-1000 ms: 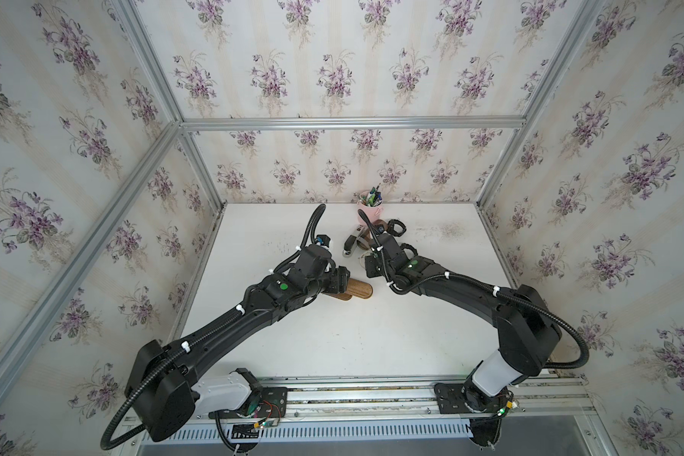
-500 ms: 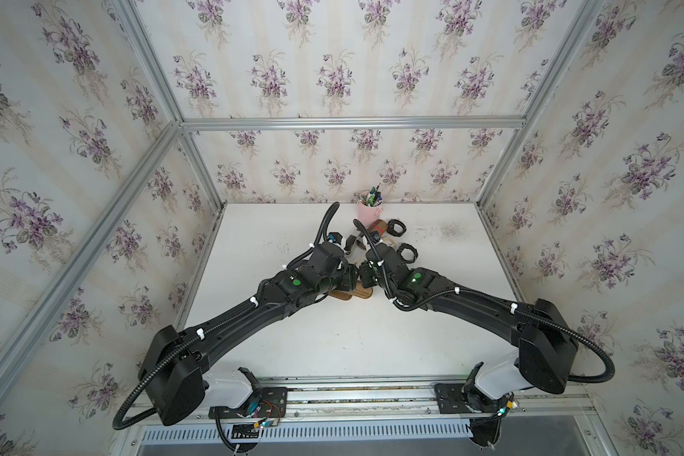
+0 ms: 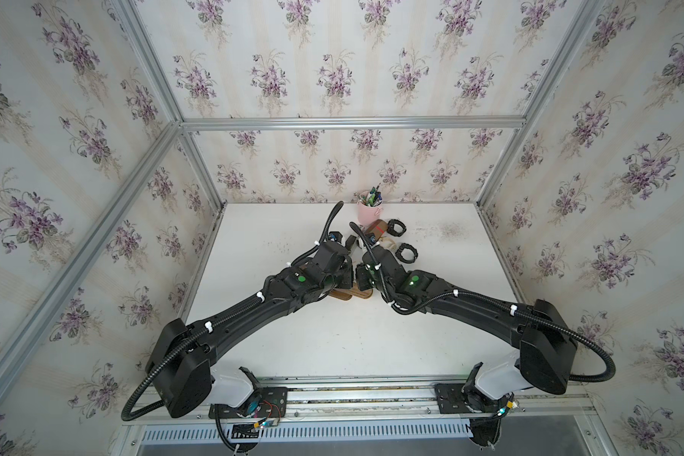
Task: Place watch on stand
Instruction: Pick up the watch at the center of the board.
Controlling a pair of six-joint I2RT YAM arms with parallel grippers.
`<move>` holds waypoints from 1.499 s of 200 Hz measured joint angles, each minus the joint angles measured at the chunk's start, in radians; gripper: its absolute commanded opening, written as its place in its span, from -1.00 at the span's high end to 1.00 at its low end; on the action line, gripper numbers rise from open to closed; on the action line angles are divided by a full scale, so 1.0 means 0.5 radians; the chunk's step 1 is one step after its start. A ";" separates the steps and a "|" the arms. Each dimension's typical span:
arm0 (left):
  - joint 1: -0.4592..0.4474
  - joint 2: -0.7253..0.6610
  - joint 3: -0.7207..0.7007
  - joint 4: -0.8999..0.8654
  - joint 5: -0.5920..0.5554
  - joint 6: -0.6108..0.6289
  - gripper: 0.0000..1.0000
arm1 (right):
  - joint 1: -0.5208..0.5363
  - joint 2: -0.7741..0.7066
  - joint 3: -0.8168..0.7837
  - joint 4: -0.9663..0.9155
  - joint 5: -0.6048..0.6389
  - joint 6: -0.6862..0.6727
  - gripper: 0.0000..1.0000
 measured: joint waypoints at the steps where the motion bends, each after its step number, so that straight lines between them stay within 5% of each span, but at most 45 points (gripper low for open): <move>1: 0.000 0.002 0.001 -0.001 0.000 0.000 0.71 | 0.000 0.000 0.000 0.000 0.000 0.000 0.90; 80: -0.005 0.096 0.034 0.009 -0.019 0.010 0.91 | 0.008 -0.040 0.005 -0.024 0.033 0.023 0.86; 103: -0.005 0.105 0.030 0.023 -0.002 0.022 0.60 | 0.008 -0.040 0.005 -0.040 0.037 0.025 0.87; 138: -0.002 0.105 0.018 0.043 0.022 0.021 0.40 | 0.008 -0.040 0.005 -0.043 0.033 0.033 0.88; 187: -0.002 0.105 0.014 0.071 0.043 0.021 0.78 | 0.010 -0.061 0.002 -0.041 0.022 0.047 0.88; 272: 0.007 0.089 0.052 0.040 0.015 0.249 0.92 | 0.010 -0.356 -0.208 0.044 -0.137 0.021 0.13; 300: 0.015 0.050 0.055 0.061 0.063 0.430 0.89 | 0.006 -0.565 -0.385 0.106 -0.233 -0.095 0.09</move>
